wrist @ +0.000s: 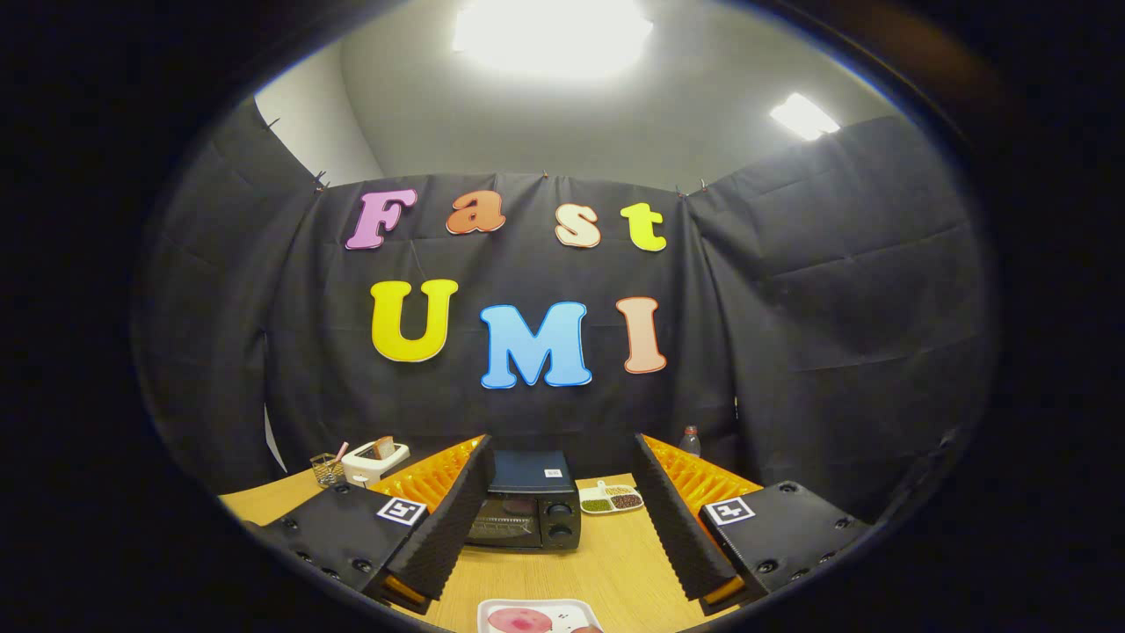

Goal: Open the toaster oven, put the food inside, and close the toaster oven door.

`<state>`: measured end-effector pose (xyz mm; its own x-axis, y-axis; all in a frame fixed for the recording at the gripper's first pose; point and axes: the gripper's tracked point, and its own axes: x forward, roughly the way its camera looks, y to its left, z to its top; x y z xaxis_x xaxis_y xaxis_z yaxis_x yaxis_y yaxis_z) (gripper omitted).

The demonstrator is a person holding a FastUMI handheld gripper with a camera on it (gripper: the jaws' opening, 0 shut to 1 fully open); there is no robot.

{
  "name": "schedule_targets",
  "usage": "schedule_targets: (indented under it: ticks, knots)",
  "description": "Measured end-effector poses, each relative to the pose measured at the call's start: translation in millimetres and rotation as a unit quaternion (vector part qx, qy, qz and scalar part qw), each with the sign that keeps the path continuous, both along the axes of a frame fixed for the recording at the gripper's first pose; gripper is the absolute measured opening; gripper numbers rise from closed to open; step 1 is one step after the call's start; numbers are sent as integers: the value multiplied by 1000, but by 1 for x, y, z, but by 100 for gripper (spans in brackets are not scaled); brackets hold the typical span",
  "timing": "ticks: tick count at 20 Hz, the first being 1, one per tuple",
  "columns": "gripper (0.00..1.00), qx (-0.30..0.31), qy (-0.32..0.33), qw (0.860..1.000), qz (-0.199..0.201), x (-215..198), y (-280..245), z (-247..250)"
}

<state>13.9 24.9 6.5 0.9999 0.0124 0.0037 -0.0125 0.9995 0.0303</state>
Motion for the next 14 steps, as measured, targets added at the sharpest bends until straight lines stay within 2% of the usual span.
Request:
schedule_targets:
  ticks: [14]
  knots:
    - [99,10,8,998,54,69,86,-16]
